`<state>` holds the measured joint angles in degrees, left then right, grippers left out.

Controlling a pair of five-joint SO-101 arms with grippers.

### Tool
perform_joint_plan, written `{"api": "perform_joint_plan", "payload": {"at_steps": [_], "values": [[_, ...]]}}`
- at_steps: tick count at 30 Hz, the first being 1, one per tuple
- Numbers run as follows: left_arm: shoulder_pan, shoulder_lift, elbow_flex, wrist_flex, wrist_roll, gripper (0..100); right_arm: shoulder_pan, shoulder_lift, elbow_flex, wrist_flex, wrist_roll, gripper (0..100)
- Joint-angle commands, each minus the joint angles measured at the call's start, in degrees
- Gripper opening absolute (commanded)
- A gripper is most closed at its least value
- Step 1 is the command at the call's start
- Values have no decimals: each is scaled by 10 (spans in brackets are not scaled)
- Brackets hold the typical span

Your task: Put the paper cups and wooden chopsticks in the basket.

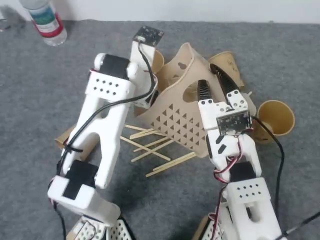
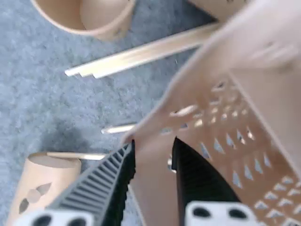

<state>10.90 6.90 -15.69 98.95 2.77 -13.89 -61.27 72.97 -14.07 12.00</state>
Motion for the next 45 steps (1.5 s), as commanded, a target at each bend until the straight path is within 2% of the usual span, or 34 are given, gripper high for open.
{"api": "perform_joint_plan", "payload": {"at_steps": [1, 7, 13, 17, 27, 29, 33, 40, 45], "values": [[-13, -41, -20, 18, -4, 161, 4, -44, -30, -2, 3, 6], [-28, -106, -16, 14, -37, 204, 6, -44, -30, -1, 3, 6], [-62, -76, -19, -13, -67, 206, 2, -51, -34, -1, -8, 6], [-63, -64, -20, -31, -79, 207, 2, -51, -34, -1, -35, 6], [-35, -58, -15, -20, -91, 201, 2, -52, -35, -2, -37, 6], [-20, -58, -15, -15, -91, 160, 2, -61, -34, -2, -37, 6], [5, -58, -16, -18, -91, 6, 2, -90, -31, 0, -36, 6], [5, -61, -20, -18, -91, 11, 3, -116, -31, 36, -37, 6], [-27, -65, -68, -9, -91, 10, 3, -112, -30, 59, -37, 6]]}}
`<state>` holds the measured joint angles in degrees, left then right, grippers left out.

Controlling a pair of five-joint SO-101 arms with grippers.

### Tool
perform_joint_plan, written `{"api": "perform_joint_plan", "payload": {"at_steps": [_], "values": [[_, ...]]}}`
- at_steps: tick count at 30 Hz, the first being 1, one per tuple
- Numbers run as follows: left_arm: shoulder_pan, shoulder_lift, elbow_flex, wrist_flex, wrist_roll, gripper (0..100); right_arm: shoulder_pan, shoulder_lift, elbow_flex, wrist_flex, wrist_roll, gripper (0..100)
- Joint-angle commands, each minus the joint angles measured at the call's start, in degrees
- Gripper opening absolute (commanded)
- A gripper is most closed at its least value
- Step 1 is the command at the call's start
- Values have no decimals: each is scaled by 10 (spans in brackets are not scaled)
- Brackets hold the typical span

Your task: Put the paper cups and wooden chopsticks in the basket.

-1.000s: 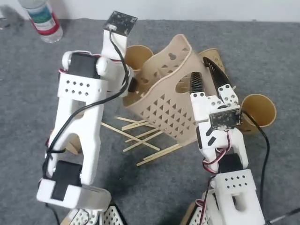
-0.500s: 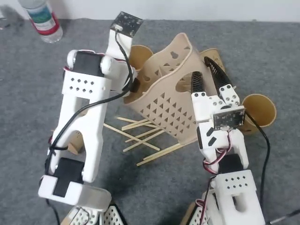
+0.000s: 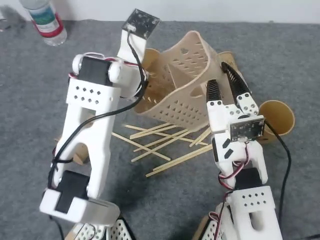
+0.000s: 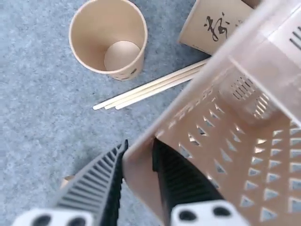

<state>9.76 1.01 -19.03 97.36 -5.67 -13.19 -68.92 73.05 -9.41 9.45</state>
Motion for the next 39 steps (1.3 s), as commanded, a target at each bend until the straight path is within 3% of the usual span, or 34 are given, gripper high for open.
{"api": "perform_joint_plan", "payload": {"at_steps": [1, 9, 14, 19, 25, 30, 39], "values": [[-23, -6, -53, 15, -7, 9, -4, -36, -31, 23, -11, 6], [-66, -2, -90, 33, -7, 9, 0, -40, -8, 132, -1, 6], [-79, -1, -88, 33, -8, 9, -5, -36, 65, 131, 88, 6], [-60, 2, -32, 26, -8, 9, -5, -36, 126, 137, 122, 19], [-50, 52, -15, 21, -6, 9, -24, -36, 173, 138, 125, 191], [-50, 97, -45, 25, -5, 9, -63, -37, 185, 167, 126, 191], [-47, 112, -121, 25, 18, 9, -63, -40, 134, 285, 121, 207]]}}
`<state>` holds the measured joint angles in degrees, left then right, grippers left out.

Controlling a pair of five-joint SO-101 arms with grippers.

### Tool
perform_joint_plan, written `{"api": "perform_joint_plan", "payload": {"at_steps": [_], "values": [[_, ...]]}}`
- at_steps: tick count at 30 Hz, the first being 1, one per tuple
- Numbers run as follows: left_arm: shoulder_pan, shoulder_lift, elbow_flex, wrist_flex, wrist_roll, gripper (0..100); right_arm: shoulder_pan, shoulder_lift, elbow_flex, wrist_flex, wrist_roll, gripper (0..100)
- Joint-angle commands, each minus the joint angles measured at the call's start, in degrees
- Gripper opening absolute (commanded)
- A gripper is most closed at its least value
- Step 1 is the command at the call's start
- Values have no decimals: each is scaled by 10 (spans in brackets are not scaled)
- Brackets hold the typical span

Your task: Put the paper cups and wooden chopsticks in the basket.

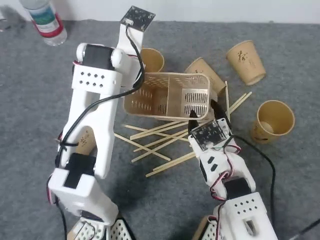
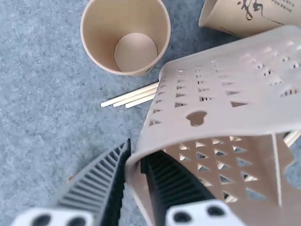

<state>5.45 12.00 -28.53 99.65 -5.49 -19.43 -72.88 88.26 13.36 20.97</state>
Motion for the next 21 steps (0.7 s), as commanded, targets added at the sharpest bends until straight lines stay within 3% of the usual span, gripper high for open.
{"api": "perform_joint_plan", "payload": {"at_steps": [1, 5, 15, 21], "values": [[0, 2, -29, 0, 17, 9, -1, 0, -30, 78, 6, 222], [9, 2, -28, -15, 18, 9, -7, -1, -85, 163, 5, 268], [12, 6, -28, -50, 18, 9, -38, -1, -232, 375, 9, 270], [12, 77, -60, -47, 51, 9, -36, -1, -297, 461, 10, 270]]}}
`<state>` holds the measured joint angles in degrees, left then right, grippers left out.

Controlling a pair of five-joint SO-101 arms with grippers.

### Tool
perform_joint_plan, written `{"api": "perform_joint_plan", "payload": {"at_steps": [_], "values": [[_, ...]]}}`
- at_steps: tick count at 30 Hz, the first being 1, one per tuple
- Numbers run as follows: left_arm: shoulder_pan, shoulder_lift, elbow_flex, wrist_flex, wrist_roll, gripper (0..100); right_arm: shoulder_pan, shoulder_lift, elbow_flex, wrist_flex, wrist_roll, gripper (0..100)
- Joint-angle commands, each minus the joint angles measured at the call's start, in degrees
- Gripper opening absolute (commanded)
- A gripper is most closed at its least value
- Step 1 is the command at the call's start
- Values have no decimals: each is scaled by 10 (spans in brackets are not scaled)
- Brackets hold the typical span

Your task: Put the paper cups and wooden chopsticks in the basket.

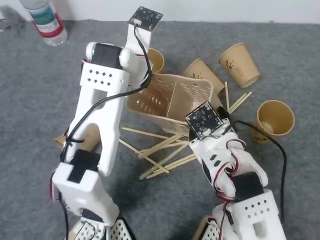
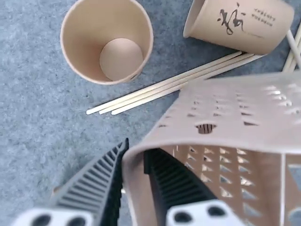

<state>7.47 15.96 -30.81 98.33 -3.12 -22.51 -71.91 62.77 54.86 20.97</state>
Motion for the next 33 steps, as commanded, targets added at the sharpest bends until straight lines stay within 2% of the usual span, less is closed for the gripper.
{"api": "perform_joint_plan", "payload": {"at_steps": [1, 4, 9, 14, 22, 28, 33], "values": [[-8, 52, -51, -32, 27, 9, -5, -10, -41, 49, 11, 270], [-8, 82, -95, -15, 34, 9, -7, -10, -18, 38, 12, 270], [-11, 84, -174, 25, 39, 9, -7, -6, 33, -68, 18, 270], [-10, 25, -126, 25, 35, 9, -5, -4, 63, -154, -11, 270], [-11, -55, -64, 25, 21, 9, -5, -4, 171, -247, -16, 268], [-7, -133, -22, 25, 4, 9, -5, -4, 185, -256, -71, 267], [-7, -157, 3, 25, 4, 10, -7, -5, 164, -232, -78, 242]]}}
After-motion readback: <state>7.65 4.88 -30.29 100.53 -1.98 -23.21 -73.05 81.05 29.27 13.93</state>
